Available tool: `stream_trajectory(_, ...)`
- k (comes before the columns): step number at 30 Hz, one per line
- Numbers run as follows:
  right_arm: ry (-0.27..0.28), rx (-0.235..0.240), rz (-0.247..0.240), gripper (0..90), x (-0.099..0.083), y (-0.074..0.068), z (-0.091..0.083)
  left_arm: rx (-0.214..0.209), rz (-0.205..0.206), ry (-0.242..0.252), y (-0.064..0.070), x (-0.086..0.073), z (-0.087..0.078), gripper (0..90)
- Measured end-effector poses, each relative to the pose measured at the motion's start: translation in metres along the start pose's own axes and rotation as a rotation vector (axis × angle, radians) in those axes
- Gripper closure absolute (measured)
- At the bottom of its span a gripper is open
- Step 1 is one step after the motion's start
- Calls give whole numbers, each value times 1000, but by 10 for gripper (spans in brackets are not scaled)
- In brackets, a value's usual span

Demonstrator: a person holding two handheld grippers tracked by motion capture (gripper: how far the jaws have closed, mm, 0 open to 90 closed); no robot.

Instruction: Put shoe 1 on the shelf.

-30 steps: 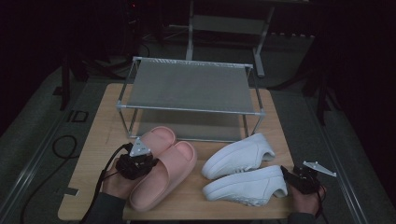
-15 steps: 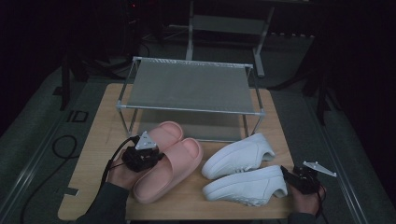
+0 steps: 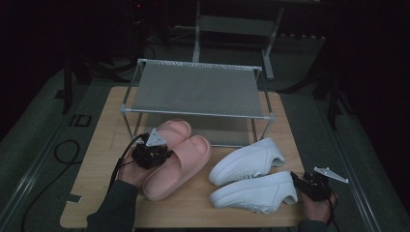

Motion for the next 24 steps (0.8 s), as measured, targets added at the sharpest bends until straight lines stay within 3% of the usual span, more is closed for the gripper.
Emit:
stream_trajectory(12, 0, 0, 0, 361, 0, 0, 0, -14, 21, 5, -14, 2, 20, 798)
stream_trajectory(18, 0, 0, 1, 361, 0, 0, 0, 11, 24, -1, -20, 6, 28, 797)
stream_trajectory(24, -1, 1, 1, 361, 0, 0, 0, 46, -2, -3, -25, 5, 37, 797)
Point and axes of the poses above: each handheld gripper's, and its own axes: z roughly forward along the jaws, x roughly out of its top, y roughly to its right, the point moved 2 cm from there along z, roughly forward along the jaws, and after that the axes turned 7 degrees about y, right-handed, at the moved point
